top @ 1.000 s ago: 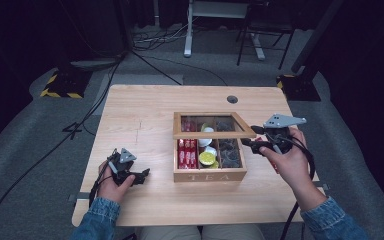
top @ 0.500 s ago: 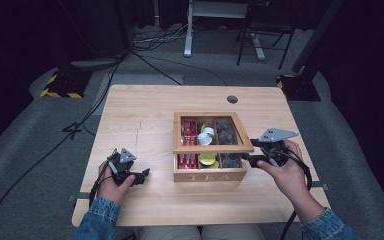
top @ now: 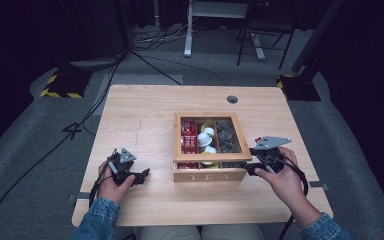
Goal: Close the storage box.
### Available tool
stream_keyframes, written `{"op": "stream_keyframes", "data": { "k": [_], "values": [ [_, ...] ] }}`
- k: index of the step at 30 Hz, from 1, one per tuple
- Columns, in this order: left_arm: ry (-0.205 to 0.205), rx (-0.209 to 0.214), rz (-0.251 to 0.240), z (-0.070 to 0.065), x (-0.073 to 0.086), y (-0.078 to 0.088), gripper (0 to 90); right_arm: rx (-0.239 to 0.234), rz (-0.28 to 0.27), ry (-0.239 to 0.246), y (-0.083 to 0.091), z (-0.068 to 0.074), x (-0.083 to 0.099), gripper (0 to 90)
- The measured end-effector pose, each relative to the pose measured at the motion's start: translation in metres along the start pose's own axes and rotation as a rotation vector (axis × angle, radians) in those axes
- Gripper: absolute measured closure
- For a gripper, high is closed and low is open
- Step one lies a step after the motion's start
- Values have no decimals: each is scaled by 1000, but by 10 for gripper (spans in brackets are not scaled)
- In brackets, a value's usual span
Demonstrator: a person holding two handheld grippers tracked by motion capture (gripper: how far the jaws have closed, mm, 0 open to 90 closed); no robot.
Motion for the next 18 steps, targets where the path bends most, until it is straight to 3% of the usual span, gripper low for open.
{"op": "stream_keyframes", "data": {
  "k": [9, 14, 18],
  "values": [
    [1, 2, 0, 0, 0, 0, 155, -26, 51, -5, -10, 6, 14, 397],
    [0, 0, 0, 0, 0, 0, 156, -38, 53, -18, -9, 7, 15, 398],
    [2, 1, 0, 0, 0, 0, 156, -54, 96, -12, -11, 9, 22, 398]
  ]
}}
Point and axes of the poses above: each handheld gripper's, and its own axes: y roughly backward along the jaws, x roughly out of its underside, z roughly to its left, the point moved 10 cm from there along -y, roughly forward along the jaws, and after that the axes turned 3 degrees about z, right-handed, at the moved point
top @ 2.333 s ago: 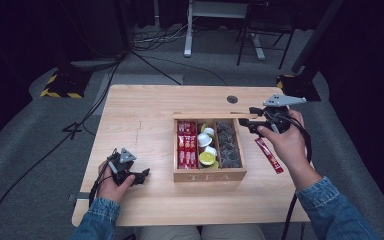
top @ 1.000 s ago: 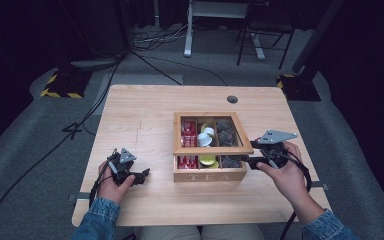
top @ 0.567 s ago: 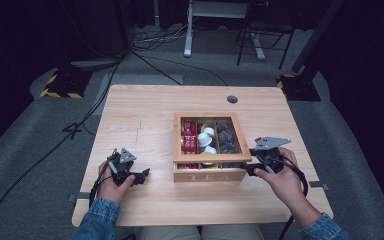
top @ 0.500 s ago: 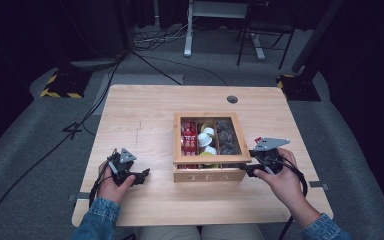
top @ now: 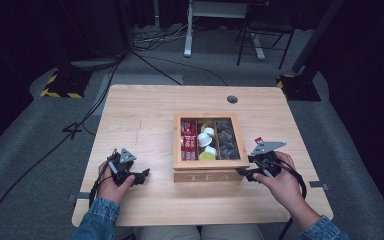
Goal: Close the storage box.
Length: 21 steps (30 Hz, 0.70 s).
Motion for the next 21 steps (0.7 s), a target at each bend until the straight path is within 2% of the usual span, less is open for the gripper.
{"op": "stream_keyframes", "data": {
  "k": [4, 6, 7, 13, 17, 19, 21],
  "values": [
    [1, -1, -3, 0, 0, 0, 156, -14, 32, 5, -3, 3, 5, 375],
    [0, -1, -3, 0, 0, 0, 156, -15, 27, 9, -4, 3, 6, 362],
    [2, 1, 0, 0, 0, 0, 156, -22, 22, -6, -3, 3, 6, 355],
    [9, 4, 1, -1, 1, 0, 155, -47, -43, -30, 7, 2, -2, 314],
    [0, 3, 1, -1, 1, 1, 156, -66, -88, -23, 17, 2, -12, 290],
    [0, 3, 2, -1, 2, 1, 155, -76, -98, -2, 23, 1, -15, 276],
    [1, 4, 1, -1, 2, 2, 155, -65, -123, -4, 28, -3, -20, 276]
  ]
}}
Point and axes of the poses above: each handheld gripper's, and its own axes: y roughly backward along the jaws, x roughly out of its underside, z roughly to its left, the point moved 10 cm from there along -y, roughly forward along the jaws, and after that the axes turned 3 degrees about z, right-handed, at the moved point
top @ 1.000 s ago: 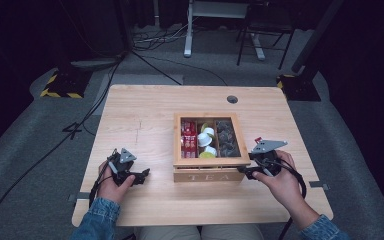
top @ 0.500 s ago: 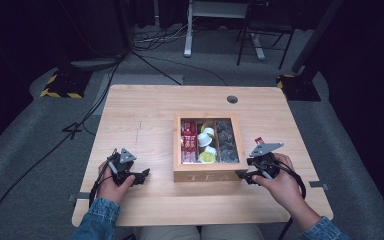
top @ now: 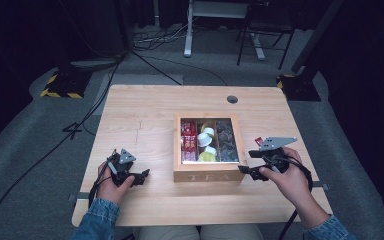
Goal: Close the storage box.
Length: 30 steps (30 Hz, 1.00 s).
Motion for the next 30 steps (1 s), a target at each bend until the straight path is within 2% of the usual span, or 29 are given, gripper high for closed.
{"op": "stream_keyframes", "data": {
  "k": [5, 13, 15, 22, 30],
  "values": [
    [-1, 3, 2, 0, 2, 1, 155, 38, -62, -35, 14, -17, -12, 284],
    [-10, 10, 6, 3, 5, 4, 154, 86, -96, -67, 29, -43, -15, 284],
    [-2, 7, 1, 3, 5, 4, 153, 99, -110, -81, 33, -50, -14, 284],
    [-8, 6, 0, 9, 5, 5, 153, 151, -125, -102, 48, -75, -5, 289],
    [-12, 12, 0, 12, 6, 6, 153, 207, -116, -170, 57, -109, 16, 289]
  ]
}}
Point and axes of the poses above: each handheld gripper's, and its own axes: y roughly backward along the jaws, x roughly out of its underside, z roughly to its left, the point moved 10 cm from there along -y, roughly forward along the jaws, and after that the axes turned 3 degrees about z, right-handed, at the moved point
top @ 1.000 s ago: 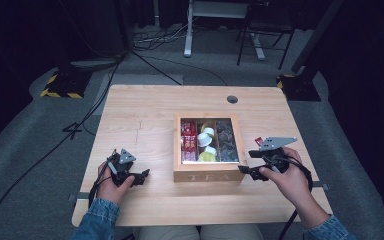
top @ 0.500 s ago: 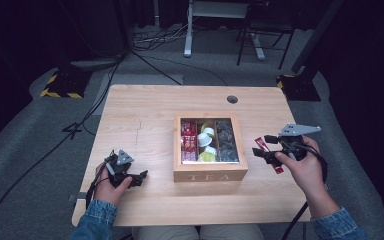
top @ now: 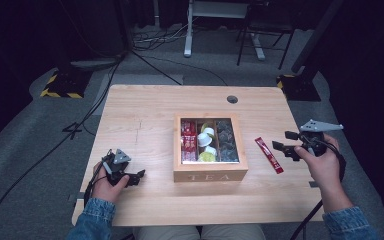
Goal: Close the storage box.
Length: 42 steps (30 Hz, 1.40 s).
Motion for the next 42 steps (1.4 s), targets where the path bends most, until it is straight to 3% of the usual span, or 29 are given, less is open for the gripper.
{"op": "stream_keyframes", "data": {
  "k": [10, 18, 33, 42],
  "values": [
    [4, -7, 4, 6, 2, 2, 153, 56, 36, -71, -11, -39, 26, 290],
    [3, -4, 3, 6, 2, 2, 152, 91, 53, -106, -21, -59, 44, 290],
    [2, -6, 3, 6, 2, 2, 151, 156, 78, -172, -43, -80, 82, 299],
    [5, -6, 4, 6, 2, 2, 148, 240, 58, -198, -56, -84, 97, 298]
  ]
}}
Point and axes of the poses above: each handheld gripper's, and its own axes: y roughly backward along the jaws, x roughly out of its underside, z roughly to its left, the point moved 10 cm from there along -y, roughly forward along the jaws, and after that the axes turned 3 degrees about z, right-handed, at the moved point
